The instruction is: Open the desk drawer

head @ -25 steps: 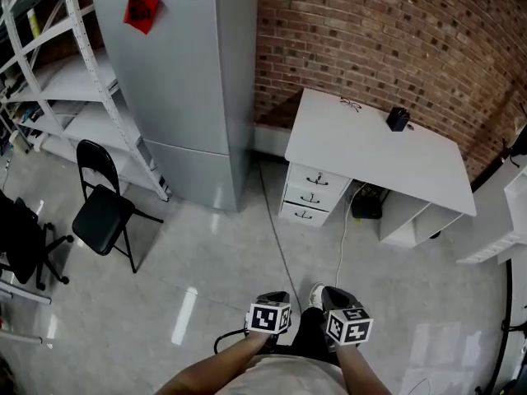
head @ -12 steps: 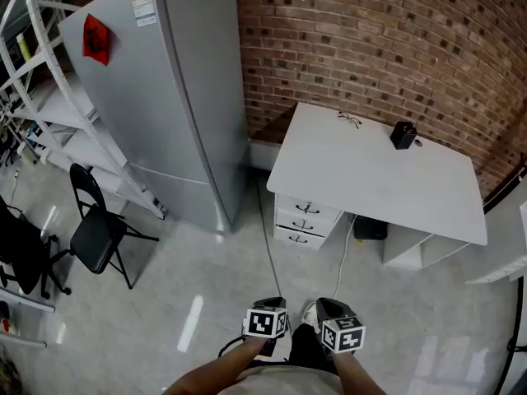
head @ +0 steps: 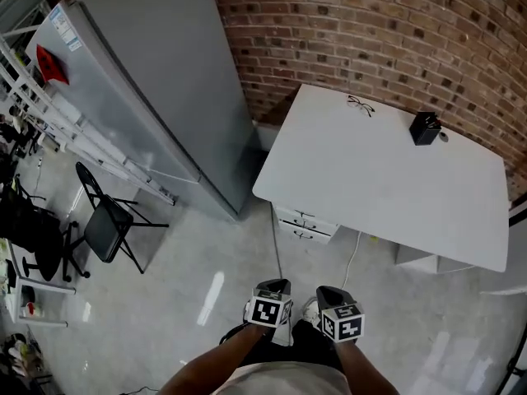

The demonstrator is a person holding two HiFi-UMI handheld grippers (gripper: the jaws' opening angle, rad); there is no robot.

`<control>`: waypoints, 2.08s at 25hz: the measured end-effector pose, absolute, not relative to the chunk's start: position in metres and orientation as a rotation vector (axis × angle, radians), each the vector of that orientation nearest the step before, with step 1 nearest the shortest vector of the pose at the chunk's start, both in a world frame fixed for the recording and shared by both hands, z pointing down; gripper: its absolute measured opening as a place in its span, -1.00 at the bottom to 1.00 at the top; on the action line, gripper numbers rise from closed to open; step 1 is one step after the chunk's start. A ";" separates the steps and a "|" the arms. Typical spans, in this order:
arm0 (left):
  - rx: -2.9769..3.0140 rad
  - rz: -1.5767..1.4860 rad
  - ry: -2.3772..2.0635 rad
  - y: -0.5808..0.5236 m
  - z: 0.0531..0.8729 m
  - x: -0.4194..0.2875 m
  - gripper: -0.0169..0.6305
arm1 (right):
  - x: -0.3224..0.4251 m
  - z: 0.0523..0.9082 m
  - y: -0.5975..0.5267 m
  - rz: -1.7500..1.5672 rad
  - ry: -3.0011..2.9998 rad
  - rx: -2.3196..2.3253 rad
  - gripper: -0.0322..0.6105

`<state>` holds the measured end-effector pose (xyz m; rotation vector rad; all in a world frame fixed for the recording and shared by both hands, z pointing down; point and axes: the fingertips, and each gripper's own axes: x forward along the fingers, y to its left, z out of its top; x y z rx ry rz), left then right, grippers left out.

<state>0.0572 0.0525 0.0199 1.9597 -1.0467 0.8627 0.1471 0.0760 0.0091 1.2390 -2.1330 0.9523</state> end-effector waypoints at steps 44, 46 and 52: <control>2.173 1.224 -0.396 -0.078 0.269 0.089 -0.92 | 0.104 0.257 -0.017 0.943 -1.925 0.776 -0.85; 2.234 1.248 -0.345 -0.078 0.286 0.102 -0.92 | 0.112 0.276 -0.016 0.928 -1.928 0.737 -0.85; 2.394 1.333 -0.279 -0.079 0.392 0.131 -0.92 | 0.131 0.388 -0.015 0.872 -1.936 0.683 -0.85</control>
